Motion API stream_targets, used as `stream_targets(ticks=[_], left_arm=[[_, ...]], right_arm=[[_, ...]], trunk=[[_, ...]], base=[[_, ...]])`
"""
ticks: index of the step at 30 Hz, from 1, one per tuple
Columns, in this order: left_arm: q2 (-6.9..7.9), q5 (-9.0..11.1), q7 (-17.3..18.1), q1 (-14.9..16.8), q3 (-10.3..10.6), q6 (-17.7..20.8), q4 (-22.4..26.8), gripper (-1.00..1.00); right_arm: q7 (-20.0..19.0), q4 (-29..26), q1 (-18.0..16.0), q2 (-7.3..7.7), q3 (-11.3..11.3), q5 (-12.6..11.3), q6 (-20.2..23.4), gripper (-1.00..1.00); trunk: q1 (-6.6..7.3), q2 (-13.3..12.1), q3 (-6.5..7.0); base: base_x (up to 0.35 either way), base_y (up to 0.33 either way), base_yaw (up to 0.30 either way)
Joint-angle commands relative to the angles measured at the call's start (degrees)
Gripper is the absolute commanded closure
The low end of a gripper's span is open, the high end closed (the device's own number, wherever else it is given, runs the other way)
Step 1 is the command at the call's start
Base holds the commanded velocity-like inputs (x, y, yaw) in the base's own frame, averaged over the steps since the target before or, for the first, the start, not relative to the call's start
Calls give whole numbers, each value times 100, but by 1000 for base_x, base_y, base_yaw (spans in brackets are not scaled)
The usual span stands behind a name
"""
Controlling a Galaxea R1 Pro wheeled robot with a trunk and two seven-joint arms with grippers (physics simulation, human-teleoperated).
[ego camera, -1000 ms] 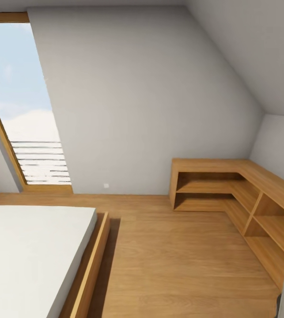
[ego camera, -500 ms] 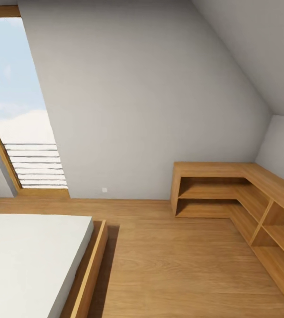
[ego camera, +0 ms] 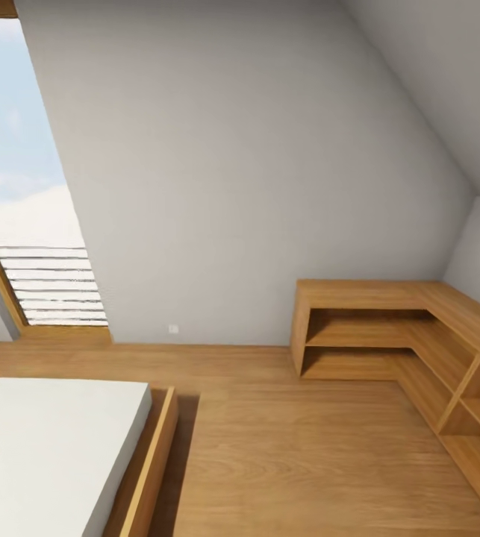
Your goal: In the bedroom, organize the workspace by keeping the computer under the desk, ensuring the monitor is on the desk, placing the keyboard on the desk next to the monitor, placing the mouse on the desk next to the keyboard, moving the folder from the swivel chair onto the desk next to the mouse, stacking the notebook on top of the folder with the pen on top of the notebook, and positioning the swivel chair next to the desk.
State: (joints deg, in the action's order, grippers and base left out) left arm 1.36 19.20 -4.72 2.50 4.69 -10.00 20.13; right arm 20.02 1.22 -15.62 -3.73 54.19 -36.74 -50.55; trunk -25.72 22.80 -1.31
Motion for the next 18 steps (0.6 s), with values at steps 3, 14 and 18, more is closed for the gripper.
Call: stream_targets(ticks=[3, 14, 18], left_arm=[[5, 31, -38, 5, 49, -19, 0, -100], [5, 31, -39, 5, 41, -20, 0, -100], [5, 31, -39, 5, 41, -20, 0, -100]], right_arm=[[46, 12, -8, 0, 47, 0, -8, -100], [38, 17, -8, 4, 48, 0, -8, -100], [-5, 16, -9, 4, 46, 0, -8, -100]], trunk=[[-7, 12, -13], [-7, 12, -13], [-7, 12, -13]], base=[[329, 0, 0], [329, 0, -66], [329, 0, -220]])
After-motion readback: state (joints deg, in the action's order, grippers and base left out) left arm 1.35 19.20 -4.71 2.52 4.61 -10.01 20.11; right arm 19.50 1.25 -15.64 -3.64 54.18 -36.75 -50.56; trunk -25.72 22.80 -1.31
